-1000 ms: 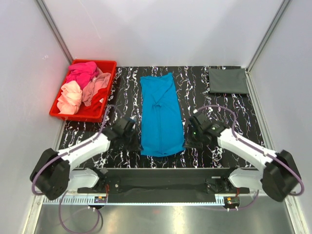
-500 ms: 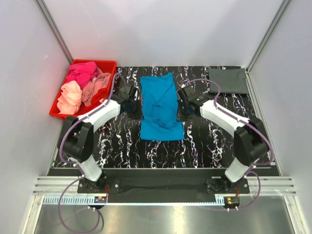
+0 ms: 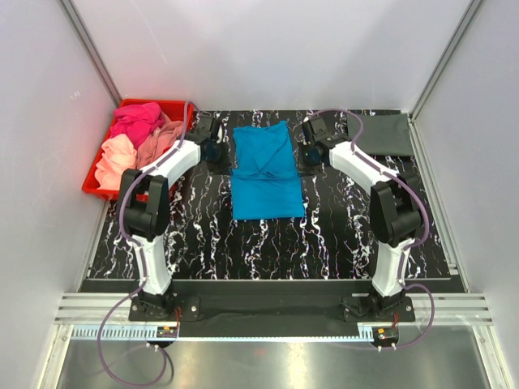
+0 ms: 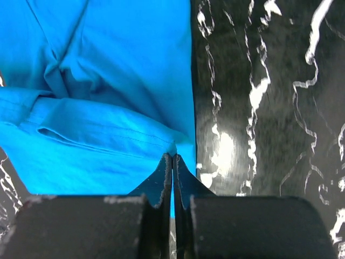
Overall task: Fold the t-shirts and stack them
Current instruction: Fold the tshirt
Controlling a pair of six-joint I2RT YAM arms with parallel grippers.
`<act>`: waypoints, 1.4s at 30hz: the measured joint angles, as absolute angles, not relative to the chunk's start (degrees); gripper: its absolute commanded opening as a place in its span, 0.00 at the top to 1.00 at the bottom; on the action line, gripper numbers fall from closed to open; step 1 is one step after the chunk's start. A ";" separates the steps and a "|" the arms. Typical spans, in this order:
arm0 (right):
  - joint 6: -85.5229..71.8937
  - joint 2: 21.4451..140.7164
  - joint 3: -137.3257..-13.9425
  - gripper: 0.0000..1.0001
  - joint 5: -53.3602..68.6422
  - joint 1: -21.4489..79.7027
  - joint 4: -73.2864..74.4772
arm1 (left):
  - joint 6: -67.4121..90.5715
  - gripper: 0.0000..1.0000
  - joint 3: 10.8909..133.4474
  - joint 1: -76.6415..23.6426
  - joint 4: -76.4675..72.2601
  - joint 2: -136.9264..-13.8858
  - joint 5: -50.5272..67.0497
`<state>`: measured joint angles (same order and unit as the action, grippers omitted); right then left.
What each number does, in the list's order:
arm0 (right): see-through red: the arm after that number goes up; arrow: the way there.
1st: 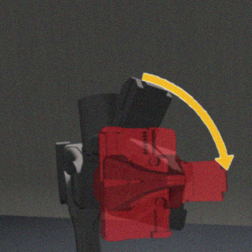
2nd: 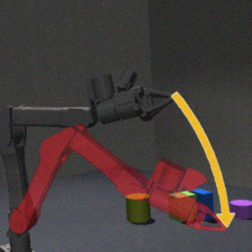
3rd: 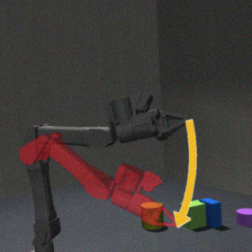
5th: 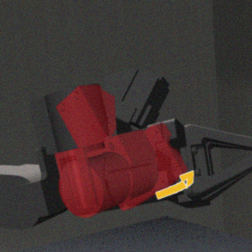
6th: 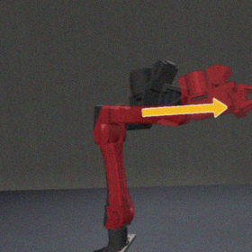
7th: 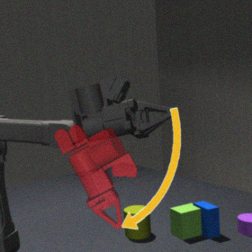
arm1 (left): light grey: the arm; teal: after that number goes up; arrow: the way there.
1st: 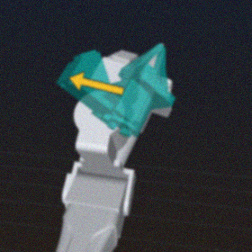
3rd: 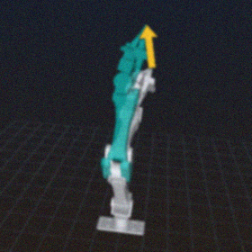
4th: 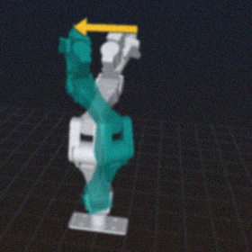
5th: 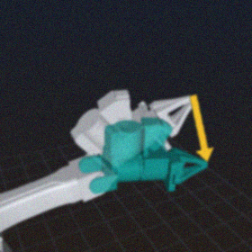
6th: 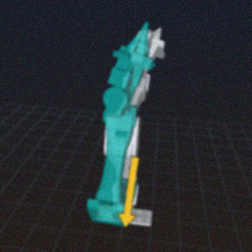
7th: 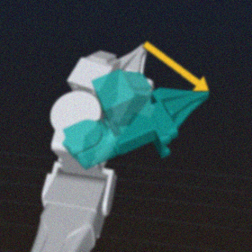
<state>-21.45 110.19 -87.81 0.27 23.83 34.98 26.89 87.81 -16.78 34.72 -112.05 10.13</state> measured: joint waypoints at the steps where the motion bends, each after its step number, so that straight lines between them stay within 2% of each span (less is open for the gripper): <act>1: -20.93 111.09 -88.73 1.00 0.56 23.75 34.98 | 26.89 1.00 88.38 -16.47 35.05 -112.79 10.13; 15: -16.69 119.72 -96.33 1.00 1.19 22.31 34.79 | 26.68 0.99 93.84 -14.22 34.92 -120.09 13.61; 16: -16.62 120.07 -96.36 1.00 1.17 22.28 34.79 | 26.55 0.95 93.84 -14.17 34.76 -120.40 14.04; 17: -16.51 120.36 -96.36 1.00 1.13 22.28 34.79 | 26.46 0.82 93.84 -14.13 34.57 -120.62 14.57; 19: -16.32 120.86 -96.51 0.99 1.08 22.22 34.83 | 26.09 0.71 93.84 -14.09 34.09 -120.75 15.46; 20: -16.21 121.05 -96.71 0.95 1.06 22.17 34.89 | 26.06 0.66 93.84 -14.06 33.69 -120.75 15.81; 21: -16.14 121.30 -97.12 0.88 1.06 22.11 35.00 | 26.00 0.58 94.06 -14.02 33.41 -120.75 15.94; 24: -15.53 122.17 -99.50 0.79 0.80 21.89 35.31 | 26.46 0.47 95.59 -13.63 33.41 -120.95 15.59; 27: -14.81 123.24 -103.28 0.70 0.49 21.58 35.70 | 26.81 0.42 95.09 -12.82 32.47 -119.83 12.60; 28: -14.74 123.44 -104.27 0.64 0.51 21.52 35.88 | 26.83 0.41 93.19 -12.56 31.07 -118.39 11.25; 31: -14.63 123.28 -105.56 0.62 0.51 21.30 35.75 | 27.07 0.42 86.63 -12.32 29.58 -112.29 8.25; 33: -14.90 123.09 -105.01 0.65 0.58 21.30 35.79 | 27.11 0.43 83.05 -13.02 28.21 -108.09 7.55; 35: -15.20 122.85 -103.66 0.73 0.99 21.30 35.86 | 27.33 0.44 80.53 -14.50 26.17 -104.97 8.49; 38: -15.68 122.74 -101.56 0.76 1.61 21.30 36.01 | 27.68 0.45 79.31 -16.67 22.94 -104.29 11.53; 40: -15.79 122.74 -100.79 0.73 2.09 21.30 36.47 | 28.05 0.45 78.89 -17.76 22.17 -105.19 12.78; 42: -15.97 122.74 -100.31 0.62 2.87 21.26 36.99 | 28.42 0.41 77.84 -18.31 22.20 -105.91 13.17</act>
<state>-15.97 122.74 -100.31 2.87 21.26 36.99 28.42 77.84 -18.31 22.20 -105.91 13.17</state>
